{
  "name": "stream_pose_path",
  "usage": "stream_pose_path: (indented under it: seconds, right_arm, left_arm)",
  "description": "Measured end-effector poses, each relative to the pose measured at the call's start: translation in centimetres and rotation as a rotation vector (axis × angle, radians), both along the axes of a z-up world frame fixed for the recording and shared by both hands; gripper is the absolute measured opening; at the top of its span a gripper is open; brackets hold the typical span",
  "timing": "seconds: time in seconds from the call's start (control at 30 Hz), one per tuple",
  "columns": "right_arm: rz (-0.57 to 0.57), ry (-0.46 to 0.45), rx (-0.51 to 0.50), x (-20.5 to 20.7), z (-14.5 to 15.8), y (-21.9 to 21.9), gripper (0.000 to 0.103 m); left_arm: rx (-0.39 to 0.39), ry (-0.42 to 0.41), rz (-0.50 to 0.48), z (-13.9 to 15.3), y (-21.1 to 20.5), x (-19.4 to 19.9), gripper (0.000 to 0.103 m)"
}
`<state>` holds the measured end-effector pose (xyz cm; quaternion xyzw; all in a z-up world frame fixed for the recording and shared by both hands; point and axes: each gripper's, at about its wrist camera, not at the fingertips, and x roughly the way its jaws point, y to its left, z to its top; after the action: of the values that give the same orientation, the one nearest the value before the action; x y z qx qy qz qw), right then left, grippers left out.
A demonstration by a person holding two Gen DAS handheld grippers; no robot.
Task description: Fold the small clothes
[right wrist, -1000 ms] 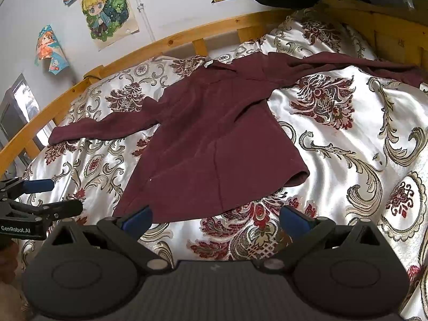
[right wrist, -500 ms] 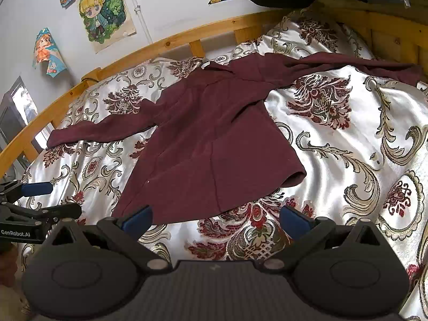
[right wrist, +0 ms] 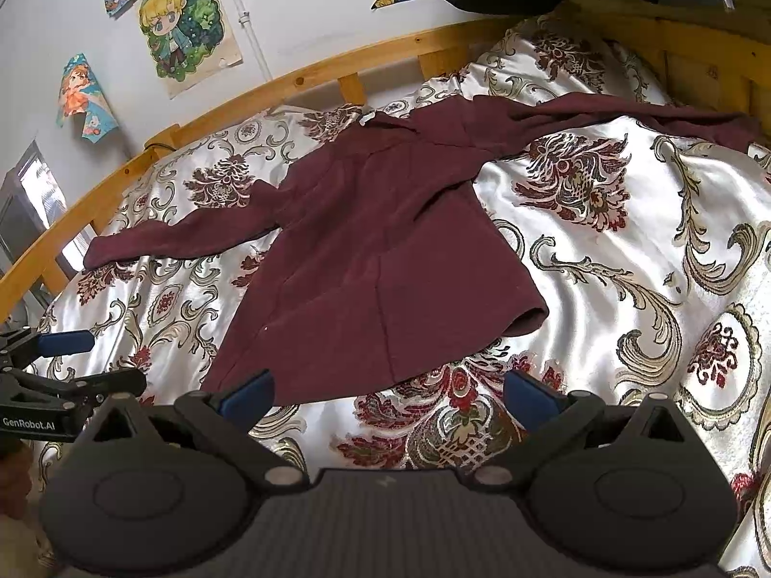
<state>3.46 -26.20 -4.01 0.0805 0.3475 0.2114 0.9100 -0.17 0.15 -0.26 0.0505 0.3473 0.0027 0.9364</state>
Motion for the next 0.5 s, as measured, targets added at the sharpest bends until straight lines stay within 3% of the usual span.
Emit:
stream_pose_path:
  seconds: [0.5]
  right_arm:
    - [0.004,0.004,0.003,-0.02,-0.05,-0.05,0.103]
  left_arm:
    - [0.009,0.006,0.003,-0.19,0.31,-0.21,0.102]
